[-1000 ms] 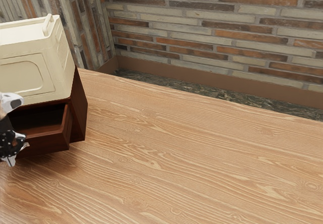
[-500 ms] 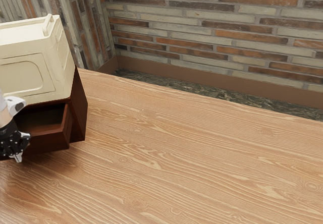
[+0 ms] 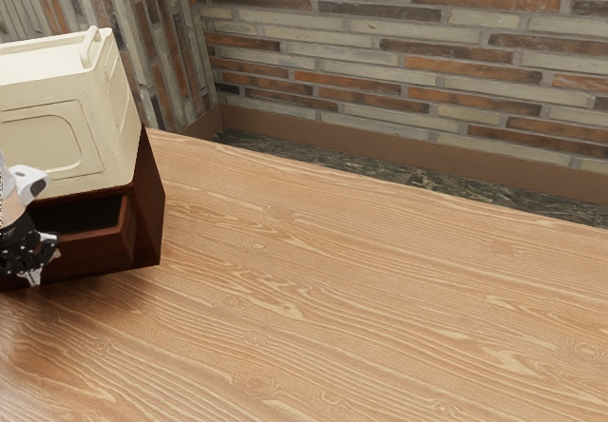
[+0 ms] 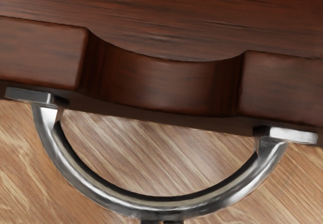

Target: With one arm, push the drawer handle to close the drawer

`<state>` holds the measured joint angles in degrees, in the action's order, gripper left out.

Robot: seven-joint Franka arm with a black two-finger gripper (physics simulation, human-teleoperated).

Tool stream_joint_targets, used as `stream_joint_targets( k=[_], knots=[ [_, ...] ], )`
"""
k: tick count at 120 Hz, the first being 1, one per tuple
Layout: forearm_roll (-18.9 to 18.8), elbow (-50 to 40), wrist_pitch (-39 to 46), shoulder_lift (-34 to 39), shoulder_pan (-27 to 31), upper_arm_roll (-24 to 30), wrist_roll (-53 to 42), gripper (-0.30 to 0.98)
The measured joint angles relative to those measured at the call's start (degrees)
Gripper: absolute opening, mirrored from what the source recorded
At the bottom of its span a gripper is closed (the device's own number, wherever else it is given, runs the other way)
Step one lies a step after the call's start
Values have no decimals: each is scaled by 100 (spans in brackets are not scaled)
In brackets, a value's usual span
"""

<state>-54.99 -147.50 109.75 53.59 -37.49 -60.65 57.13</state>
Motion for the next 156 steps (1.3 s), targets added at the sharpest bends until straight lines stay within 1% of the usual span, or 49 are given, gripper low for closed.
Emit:
stream_joint_targets(
  k=[5,16,47,62,71,84,130,137,143,152,156],
  knots=[
    [-34,67,27,-16,-58,-36,-21,-10],
    [-175,221,75,-31,-263,-292,-73,-10],
    [-479,535,264,-73,-534,-600,-274,-10],
    [-687,768,418,-76,-872,-1065,-398,-10],
    [-842,855,521,-76,-1034,-1233,-483,-10],
    [-1045,939,633,-76,-1124,-1286,-621,-10],
    [-1464,1061,1052,-76,-1275,-1302,-1182,-10],
    [-1477,1048,1087,-76,-1276,-1302,-1248,-10],
    [-1359,1005,1103,-82,-1259,-1302,-1293,-10],
    [-941,908,1057,-129,-1240,-1301,-1352,-10],
    [-528,878,929,-228,-1233,-1277,-1362,-10]
  ],
)
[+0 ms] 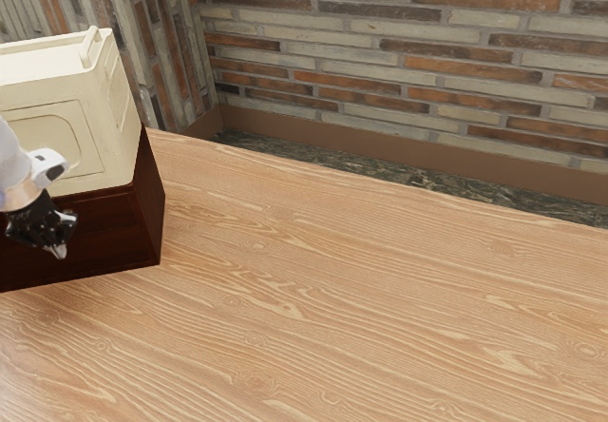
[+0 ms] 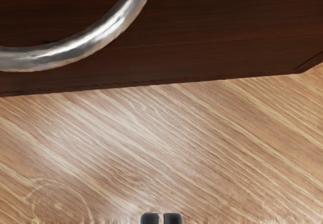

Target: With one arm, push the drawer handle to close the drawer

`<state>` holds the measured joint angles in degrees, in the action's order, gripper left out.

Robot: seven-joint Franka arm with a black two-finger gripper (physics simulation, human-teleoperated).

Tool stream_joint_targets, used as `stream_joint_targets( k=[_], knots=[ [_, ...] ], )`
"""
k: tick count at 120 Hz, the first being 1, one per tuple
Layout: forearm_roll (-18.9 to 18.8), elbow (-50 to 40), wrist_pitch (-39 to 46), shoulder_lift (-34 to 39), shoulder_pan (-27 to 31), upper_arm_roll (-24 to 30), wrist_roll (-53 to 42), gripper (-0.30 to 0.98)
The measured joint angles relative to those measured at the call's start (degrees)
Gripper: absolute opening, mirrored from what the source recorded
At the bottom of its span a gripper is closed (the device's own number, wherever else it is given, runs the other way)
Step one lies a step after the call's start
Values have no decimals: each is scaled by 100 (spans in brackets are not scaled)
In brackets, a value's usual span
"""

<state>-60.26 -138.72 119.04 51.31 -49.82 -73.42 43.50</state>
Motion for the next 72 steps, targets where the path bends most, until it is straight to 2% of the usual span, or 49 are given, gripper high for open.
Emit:
stream_joint_targets(
  k=[4,7,11,16,20,26,32,44,57,72],
  knots=[
    [536,-20,-156,-178,4,108,-3,-10],
    [1038,-19,-302,-443,54,462,1,-10],
    [1755,-3,-505,-888,342,1290,4,-10],
    [2671,71,-762,-1379,1008,2662,-1,-10],
    [3294,248,-970,-1660,1408,3551,-14,-10],
    [4036,1061,-1418,-2223,1698,4565,-51,-10],
    [4566,2032,-1909,-2780,1811,5210,-103,-10],
    [5228,3251,-2613,-3637,1869,5586,-351,-9],
    [5544,3634,-2981,-3943,1888,5563,-664,15],
    [5657,3773,-3177,-4054,1907,5502,-1079,39]
  ],
)
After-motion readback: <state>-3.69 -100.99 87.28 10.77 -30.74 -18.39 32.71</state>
